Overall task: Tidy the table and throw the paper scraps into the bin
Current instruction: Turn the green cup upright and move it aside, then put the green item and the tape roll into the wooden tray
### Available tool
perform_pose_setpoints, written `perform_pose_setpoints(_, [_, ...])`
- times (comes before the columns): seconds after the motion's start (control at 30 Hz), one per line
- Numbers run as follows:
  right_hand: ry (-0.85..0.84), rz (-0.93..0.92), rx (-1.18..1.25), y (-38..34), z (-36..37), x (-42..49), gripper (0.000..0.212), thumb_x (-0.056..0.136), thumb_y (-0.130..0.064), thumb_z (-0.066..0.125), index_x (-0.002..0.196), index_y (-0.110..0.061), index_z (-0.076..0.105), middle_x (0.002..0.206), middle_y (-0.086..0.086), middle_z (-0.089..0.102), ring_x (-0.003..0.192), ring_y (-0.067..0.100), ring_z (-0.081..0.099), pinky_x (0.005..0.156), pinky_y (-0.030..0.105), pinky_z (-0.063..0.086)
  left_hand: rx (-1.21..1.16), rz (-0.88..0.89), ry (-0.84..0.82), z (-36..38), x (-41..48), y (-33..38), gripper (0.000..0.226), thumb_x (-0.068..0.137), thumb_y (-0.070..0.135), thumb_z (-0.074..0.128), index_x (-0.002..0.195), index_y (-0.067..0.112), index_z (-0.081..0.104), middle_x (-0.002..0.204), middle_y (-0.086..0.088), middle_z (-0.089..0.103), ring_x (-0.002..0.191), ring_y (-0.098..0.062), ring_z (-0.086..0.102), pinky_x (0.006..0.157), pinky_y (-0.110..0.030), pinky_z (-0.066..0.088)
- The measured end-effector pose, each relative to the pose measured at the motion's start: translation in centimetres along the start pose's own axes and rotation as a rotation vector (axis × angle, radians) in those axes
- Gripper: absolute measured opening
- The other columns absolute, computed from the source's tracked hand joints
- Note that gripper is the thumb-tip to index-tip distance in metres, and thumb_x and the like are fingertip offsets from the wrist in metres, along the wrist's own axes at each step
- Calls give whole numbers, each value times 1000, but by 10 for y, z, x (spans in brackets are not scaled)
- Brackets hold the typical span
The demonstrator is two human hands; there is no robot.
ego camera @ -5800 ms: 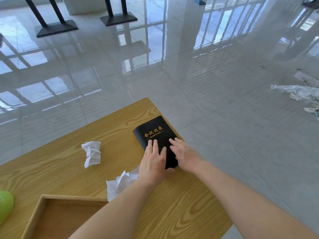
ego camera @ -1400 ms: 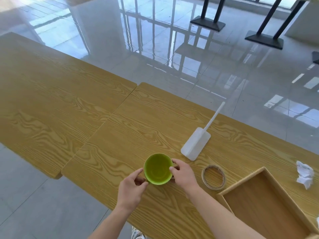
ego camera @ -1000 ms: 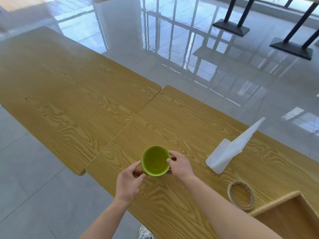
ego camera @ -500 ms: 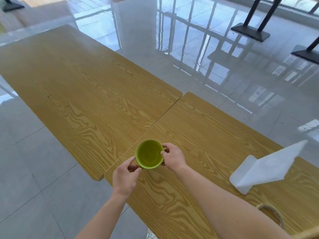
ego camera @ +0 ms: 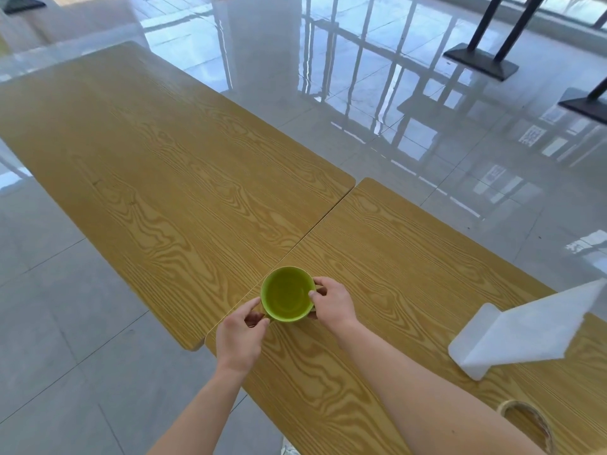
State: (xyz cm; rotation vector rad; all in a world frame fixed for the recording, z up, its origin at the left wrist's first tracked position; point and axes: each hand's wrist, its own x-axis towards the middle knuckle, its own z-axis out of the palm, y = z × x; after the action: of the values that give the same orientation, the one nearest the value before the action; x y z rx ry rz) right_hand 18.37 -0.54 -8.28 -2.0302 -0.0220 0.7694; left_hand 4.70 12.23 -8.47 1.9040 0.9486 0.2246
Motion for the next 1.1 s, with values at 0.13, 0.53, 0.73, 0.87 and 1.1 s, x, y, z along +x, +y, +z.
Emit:
perform_pose_setpoints(0.13, [-12, 17, 66, -2, 6, 2, 32, 98, -15, 54, 129, -22, 60, 112, 0, 65, 101, 20, 65, 86, 42, 59, 15, 10, 7, -5, 8, 1, 46, 81, 11, 77, 124, 24, 67, 82, 13, 69, 80, -4, 66, 79, -28, 55])
perform_pose_setpoints(0.53, [-27, 26, 107, -4, 3, 2, 38, 98, -20, 56, 136, -22, 53, 106, -3, 64, 92, 18, 70, 83, 38, 61, 132, 119, 43, -14, 9, 10, 46, 84, 13, 74, 128, 14, 62, 103, 0, 66, 93, -14, 63, 82, -35, 55])
perform_pose_setpoints(0.73, [37, 19, 132, 12, -27, -22, 33, 95, -25, 58, 128, -25, 57, 98, -4, 67, 80, 14, 72, 85, 37, 60, 273, 442, 62, -8, -3, 42, 42, 81, 8, 75, 122, 10, 64, 107, 0, 63, 90, -14, 59, 72, -23, 45])
perform_pose_setpoints(0.87, [108, 19, 168, 36, -54, -50, 28, 94, -23, 61, 122, -24, 61, 98, -1, 66, 79, 14, 71, 82, 38, 61, 225, 484, -76, 15, -18, 64, 40, 84, 10, 73, 123, 12, 64, 110, 2, 62, 94, -14, 59, 75, -26, 48])
perform_pose_setpoints(1.1, [357, 70, 239, 107, -121, -122, 22, 90, -23, 66, 111, -28, 66, 87, -4, 70, 74, 12, 72, 79, 40, 61, 167, 586, -379, 79, -61, 94, 42, 84, 11, 73, 125, 16, 64, 107, 6, 62, 101, -12, 61, 86, -35, 53])
